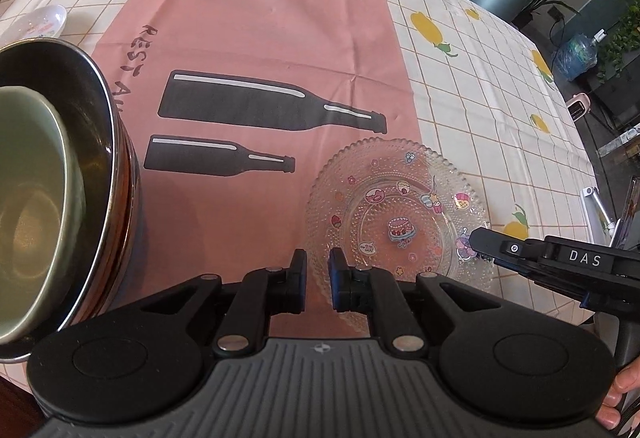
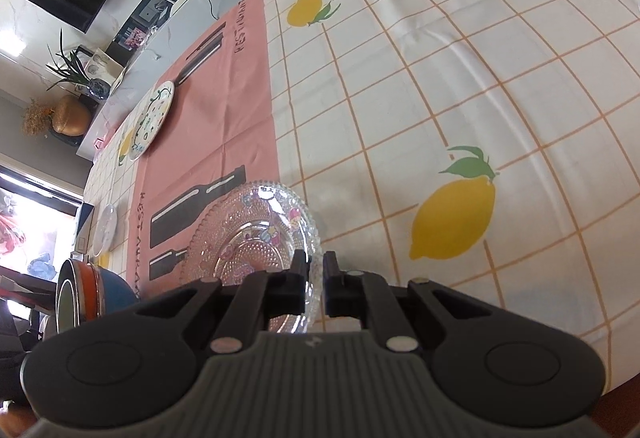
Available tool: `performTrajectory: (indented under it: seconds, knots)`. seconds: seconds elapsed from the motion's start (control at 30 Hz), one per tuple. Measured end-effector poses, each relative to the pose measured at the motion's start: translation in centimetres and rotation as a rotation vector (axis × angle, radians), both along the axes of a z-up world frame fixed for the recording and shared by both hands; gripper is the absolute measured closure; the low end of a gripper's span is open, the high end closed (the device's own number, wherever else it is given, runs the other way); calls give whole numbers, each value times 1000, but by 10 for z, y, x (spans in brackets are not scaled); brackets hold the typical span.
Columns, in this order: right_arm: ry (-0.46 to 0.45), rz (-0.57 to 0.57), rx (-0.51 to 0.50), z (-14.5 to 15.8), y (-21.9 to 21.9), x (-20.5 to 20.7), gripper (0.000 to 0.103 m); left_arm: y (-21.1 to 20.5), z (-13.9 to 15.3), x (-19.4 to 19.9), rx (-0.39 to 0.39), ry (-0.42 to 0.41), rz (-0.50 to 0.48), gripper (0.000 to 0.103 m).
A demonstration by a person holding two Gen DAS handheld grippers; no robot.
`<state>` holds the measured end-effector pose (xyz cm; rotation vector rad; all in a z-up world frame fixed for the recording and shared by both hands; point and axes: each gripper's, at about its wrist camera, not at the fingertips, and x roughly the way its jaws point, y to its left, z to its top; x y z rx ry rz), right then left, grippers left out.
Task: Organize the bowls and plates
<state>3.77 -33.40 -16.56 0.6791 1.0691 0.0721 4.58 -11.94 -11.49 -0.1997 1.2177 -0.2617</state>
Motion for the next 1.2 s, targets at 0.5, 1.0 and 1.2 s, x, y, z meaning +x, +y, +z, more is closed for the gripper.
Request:
performTrajectory:
  seconds: [0.5,1.0,1.2]
  knots:
    - [7,8,-65,-1,13,6,95,-2,-2,2,19,-22,2,91]
    - [-18,25,-144,13,21,12,77,-2,16,1,27,-97,-31,72]
    - [-81,52,-239,42,32,8,67,5,50,-4,-33,-165,-65,66]
